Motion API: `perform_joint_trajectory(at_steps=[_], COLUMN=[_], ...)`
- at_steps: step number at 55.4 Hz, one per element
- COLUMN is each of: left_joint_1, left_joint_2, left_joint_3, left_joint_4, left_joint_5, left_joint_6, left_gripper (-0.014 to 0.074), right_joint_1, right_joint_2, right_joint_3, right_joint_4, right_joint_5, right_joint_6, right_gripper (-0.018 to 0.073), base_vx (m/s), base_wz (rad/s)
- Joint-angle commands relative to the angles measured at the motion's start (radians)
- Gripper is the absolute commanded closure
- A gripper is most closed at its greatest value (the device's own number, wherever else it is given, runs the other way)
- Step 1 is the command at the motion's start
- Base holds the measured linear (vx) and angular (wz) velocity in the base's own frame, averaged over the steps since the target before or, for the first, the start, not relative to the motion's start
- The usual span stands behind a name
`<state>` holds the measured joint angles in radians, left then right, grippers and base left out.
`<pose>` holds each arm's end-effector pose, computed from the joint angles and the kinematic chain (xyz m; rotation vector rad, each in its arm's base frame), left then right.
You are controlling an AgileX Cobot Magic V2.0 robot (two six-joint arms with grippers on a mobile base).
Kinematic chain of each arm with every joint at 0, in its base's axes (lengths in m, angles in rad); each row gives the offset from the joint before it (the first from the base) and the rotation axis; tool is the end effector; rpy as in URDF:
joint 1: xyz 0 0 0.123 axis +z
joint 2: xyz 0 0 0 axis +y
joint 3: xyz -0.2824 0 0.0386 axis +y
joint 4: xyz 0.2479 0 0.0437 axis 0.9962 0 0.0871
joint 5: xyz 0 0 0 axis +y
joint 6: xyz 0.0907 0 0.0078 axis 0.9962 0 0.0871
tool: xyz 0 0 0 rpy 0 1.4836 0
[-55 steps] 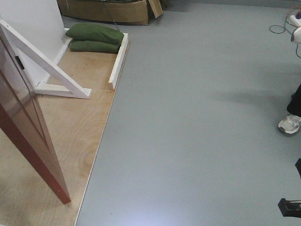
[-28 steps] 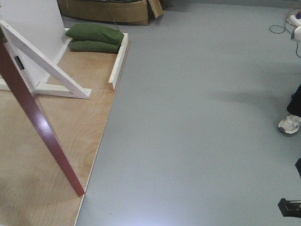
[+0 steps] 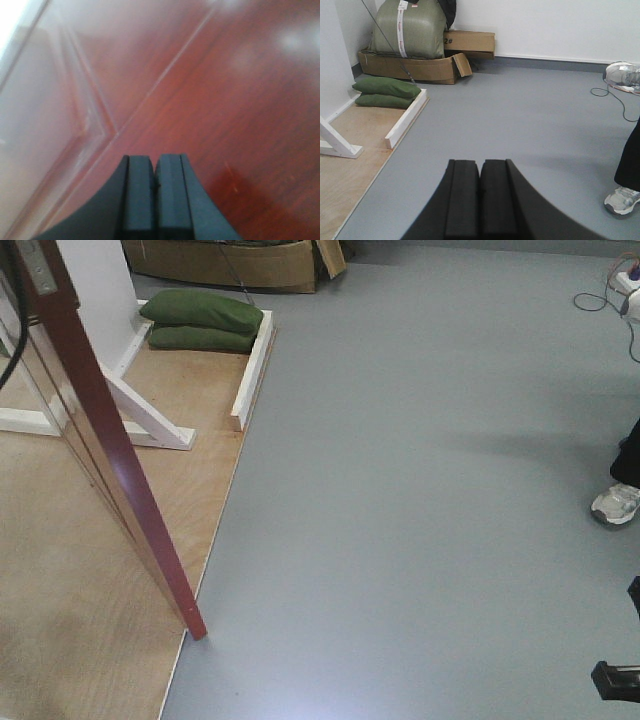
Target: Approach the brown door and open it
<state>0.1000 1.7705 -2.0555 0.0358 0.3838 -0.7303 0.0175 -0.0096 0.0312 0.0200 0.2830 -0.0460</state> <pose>0.4083 0.0422 0.5026 -0.6309 1.4710 -0.4552 0.0549 0.0015 0.1775 -0.0436 1.7876 -0.0017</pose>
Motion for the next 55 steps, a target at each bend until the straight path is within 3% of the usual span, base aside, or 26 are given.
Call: perform_joint_trajectory(at_steps=[1,8,55], left_joint_1=[-0.037,-0.059,-0.058], left_joint_2=[-0.041,-0.041,-0.041], left_joint_3=[-0.028,-0.028,-0.028], left_joint_4=[-0.004,-0.003,-0.003], left_joint_5=[-0.103,-0.089,-0.089], left_joint_6=[0.002,0.002,0.002], left_gripper=[0.06,0.06,0.06], right_joint_1=[-0.002,-0.002,-0.002], right_joint_2=[-0.013,-0.013,-0.013], right_joint_3=[0.004,0.004,0.004], right_joint_4=[-0.007,-0.007,-0.007], right_joint_5=[-0.082,-0.082,-0.082], right_joint_6=[-0.006,-0.006,-0.006], right_gripper=[0.0559,0.0559,0.0559], base_vx=[0.0,0.0,0.0], base_wz=[0.0,0.0,0.0])
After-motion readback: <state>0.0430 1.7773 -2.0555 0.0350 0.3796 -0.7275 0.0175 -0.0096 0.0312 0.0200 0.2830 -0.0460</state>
